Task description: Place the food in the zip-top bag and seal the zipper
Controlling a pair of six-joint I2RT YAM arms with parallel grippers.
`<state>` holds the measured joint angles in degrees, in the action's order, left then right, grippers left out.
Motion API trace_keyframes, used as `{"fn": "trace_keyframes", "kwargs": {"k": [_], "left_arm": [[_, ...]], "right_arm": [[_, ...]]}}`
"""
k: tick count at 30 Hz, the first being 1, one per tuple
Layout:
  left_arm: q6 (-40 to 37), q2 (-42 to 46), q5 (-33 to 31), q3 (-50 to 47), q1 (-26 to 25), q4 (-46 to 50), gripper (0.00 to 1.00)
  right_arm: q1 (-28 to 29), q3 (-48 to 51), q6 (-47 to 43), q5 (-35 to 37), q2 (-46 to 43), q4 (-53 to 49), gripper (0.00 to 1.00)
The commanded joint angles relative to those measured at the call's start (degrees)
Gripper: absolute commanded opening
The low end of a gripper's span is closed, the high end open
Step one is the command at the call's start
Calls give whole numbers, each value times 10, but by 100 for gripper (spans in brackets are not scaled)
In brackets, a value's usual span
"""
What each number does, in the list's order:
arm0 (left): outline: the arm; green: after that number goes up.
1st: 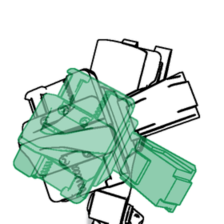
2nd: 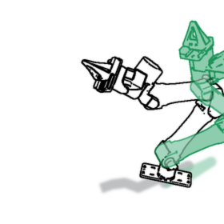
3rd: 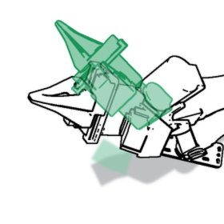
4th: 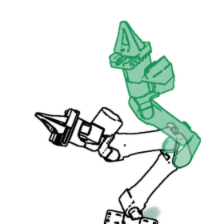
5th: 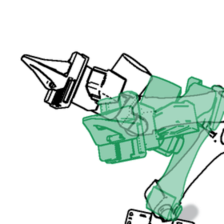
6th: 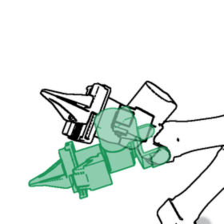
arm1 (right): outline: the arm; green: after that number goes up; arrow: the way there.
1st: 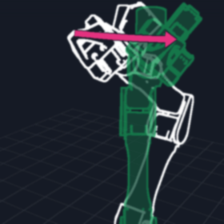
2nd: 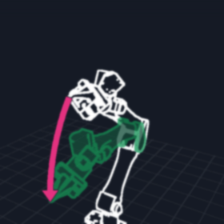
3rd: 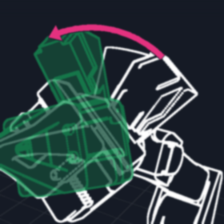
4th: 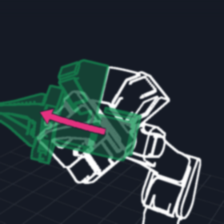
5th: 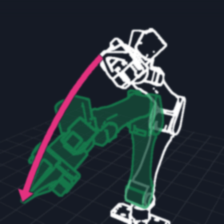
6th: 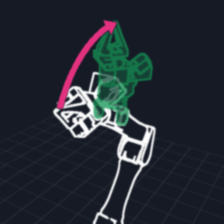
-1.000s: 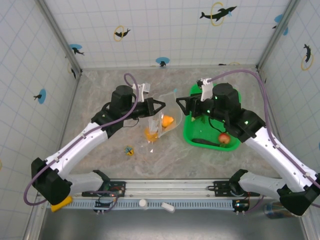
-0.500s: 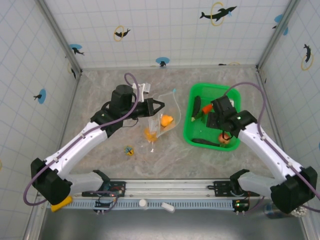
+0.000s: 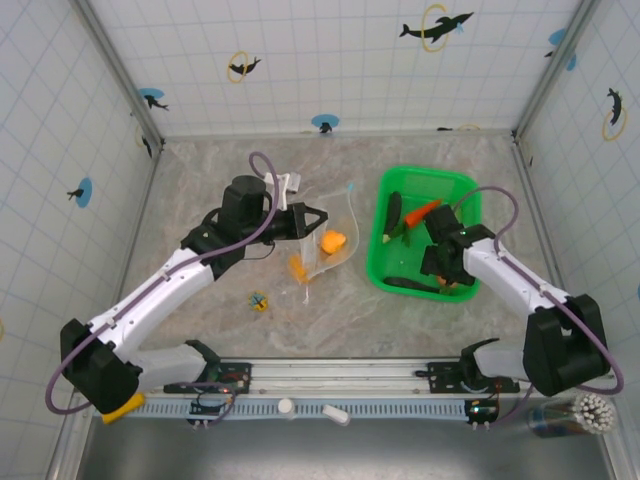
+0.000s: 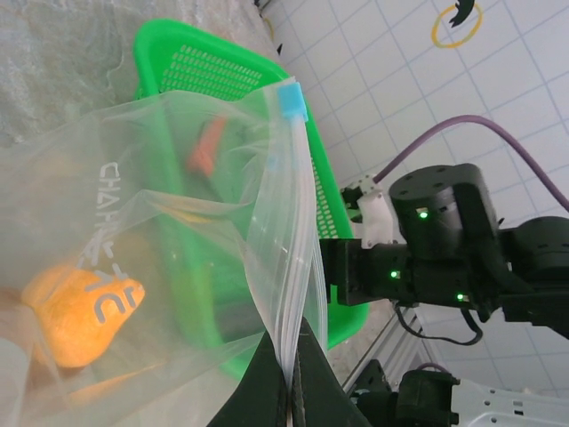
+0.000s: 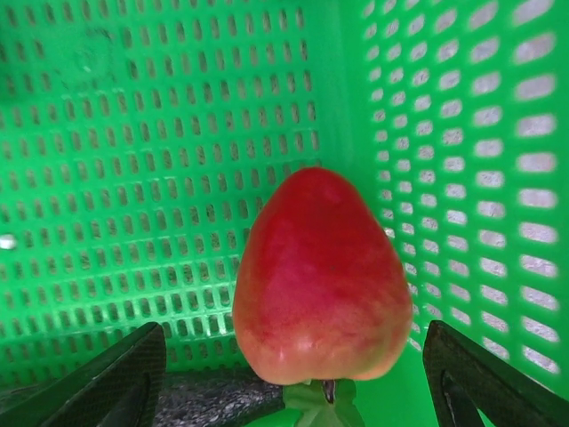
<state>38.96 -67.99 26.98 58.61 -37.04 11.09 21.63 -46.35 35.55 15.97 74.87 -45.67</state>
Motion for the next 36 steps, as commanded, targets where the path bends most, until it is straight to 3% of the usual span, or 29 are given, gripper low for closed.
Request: {"fn": "trace_keyframes", "kwargs": {"k": [1, 8, 17, 25, 36], "left_arm": [[-12, 11, 6, -7, -1, -12, 0], [-6, 7, 6, -6, -1, -16, 0], [4, 2, 11, -5, -2, -22, 0], [7, 3, 8, 4, -1, -19, 0], [14, 6, 2, 18, -2, -14, 0]], "right_arm": [[-7, 15, 4, -5, 14, 19, 78], [-8, 38, 7, -11, 43, 59, 75], [-8, 39, -2, 25, 61, 100, 56], [14, -39, -32, 56, -23, 60, 54], [110, -110, -131, -52, -170, 167, 51]]}}
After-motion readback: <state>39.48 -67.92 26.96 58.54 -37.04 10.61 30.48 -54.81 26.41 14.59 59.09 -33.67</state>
